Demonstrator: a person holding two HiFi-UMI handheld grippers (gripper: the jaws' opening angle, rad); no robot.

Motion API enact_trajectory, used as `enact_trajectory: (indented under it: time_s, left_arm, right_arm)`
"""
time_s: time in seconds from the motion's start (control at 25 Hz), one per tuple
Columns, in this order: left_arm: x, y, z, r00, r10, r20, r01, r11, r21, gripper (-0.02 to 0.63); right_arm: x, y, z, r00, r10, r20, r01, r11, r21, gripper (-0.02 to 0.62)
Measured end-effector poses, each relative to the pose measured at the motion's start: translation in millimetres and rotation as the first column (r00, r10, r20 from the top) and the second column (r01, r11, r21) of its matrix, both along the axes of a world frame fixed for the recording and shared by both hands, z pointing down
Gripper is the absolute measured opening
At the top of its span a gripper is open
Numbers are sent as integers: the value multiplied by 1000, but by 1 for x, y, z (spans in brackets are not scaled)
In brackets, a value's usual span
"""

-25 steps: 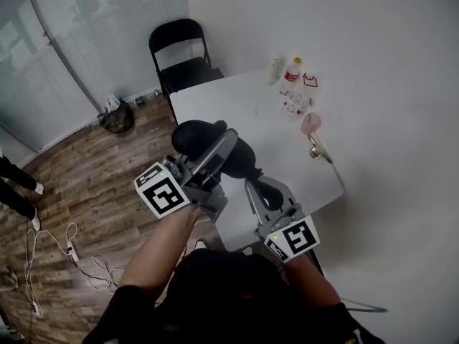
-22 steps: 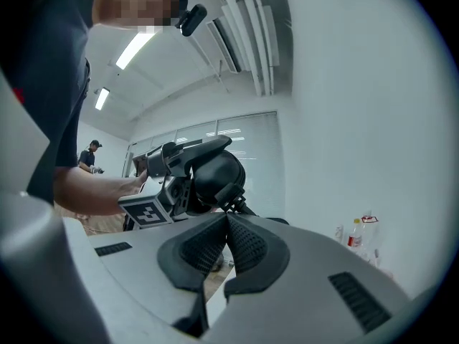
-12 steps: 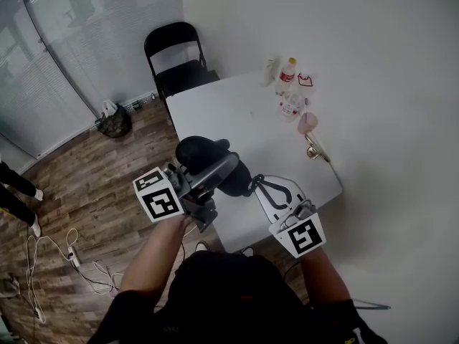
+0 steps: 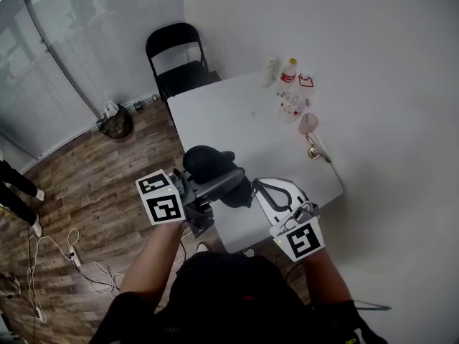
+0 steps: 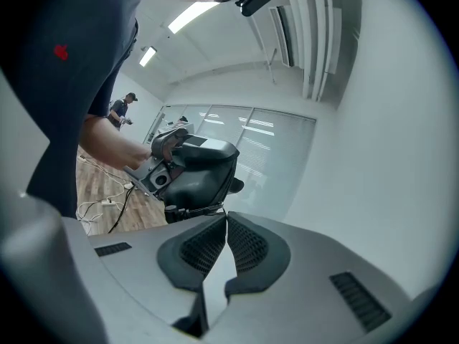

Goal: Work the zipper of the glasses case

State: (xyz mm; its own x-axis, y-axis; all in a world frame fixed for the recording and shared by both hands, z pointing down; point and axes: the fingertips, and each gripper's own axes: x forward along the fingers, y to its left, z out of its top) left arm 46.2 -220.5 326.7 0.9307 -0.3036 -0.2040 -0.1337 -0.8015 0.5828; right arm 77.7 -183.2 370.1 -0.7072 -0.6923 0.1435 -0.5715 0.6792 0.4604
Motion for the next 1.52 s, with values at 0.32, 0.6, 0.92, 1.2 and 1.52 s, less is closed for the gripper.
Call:
enact_trajectory:
  time_s: [0.32, 0.6, 0.92, 1.2, 1.52]
  left_arm:
    - [13, 24, 20, 978, 118, 170, -130, 990, 60, 262]
    - [25, 40, 39, 945, 215, 247, -239, 969, 70, 262]
    - [39, 64, 70, 865, 322, 385, -367, 929, 46, 264]
    - [42, 81, 89, 818, 353, 454, -413, 910, 35, 265]
    - [49, 77, 121, 686, 274, 674, -439, 895, 83, 265]
  right_arm:
    - [-7, 4, 4, 999, -5, -41, 6, 1000, 15, 18]
    - [-8, 6, 4, 998, -28, -56, 29, 999, 19, 18]
    - [-9, 5, -4, 998, -41, -52, 43, 998, 38, 20]
    - [-14, 9, -10, 992, -28, -121, 39, 995, 88, 21]
    - [-5, 10, -2, 980, -37, -195, 59, 993, 106, 23]
